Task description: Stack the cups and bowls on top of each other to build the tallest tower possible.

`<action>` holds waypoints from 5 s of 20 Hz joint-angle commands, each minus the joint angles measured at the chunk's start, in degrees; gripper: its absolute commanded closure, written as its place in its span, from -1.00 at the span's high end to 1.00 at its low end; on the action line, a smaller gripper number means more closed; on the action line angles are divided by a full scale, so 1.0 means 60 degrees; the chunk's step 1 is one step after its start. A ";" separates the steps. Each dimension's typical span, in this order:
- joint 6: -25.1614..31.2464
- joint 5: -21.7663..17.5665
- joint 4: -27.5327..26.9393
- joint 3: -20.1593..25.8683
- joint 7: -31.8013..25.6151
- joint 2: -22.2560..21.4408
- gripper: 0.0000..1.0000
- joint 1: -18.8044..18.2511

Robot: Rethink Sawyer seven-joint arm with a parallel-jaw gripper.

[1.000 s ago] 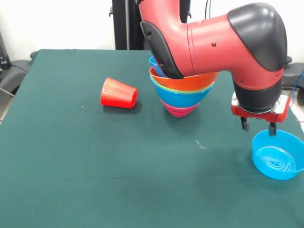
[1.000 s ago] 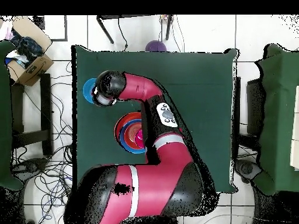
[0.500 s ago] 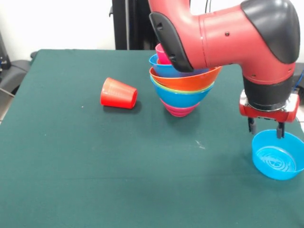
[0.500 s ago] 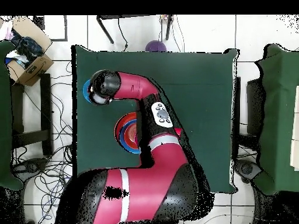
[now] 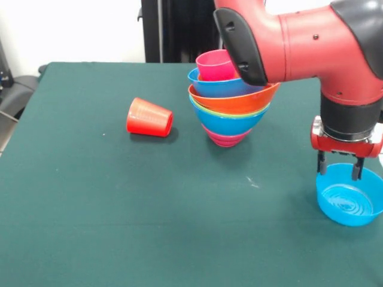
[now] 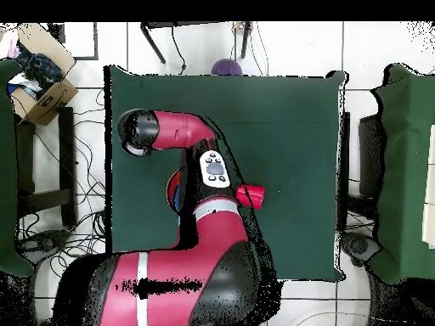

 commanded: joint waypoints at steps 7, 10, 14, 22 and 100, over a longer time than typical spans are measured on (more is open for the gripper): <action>-0.0347 -0.0624 -0.0777 -0.1199 0.1065 0.0857 1.00 0.0646; -0.0302 -0.0636 -0.0889 -0.1579 0.1190 0.0957 1.00 0.0825; -0.0197 -0.0608 -0.0993 -0.2111 0.1367 0.1036 1.00 0.1096; -0.0548 -0.0377 -0.1044 -0.2695 0.1419 0.1227 1.00 0.1335; 0.2108 -0.0128 -0.1456 -0.2260 -0.0703 0.0301 1.00 0.0436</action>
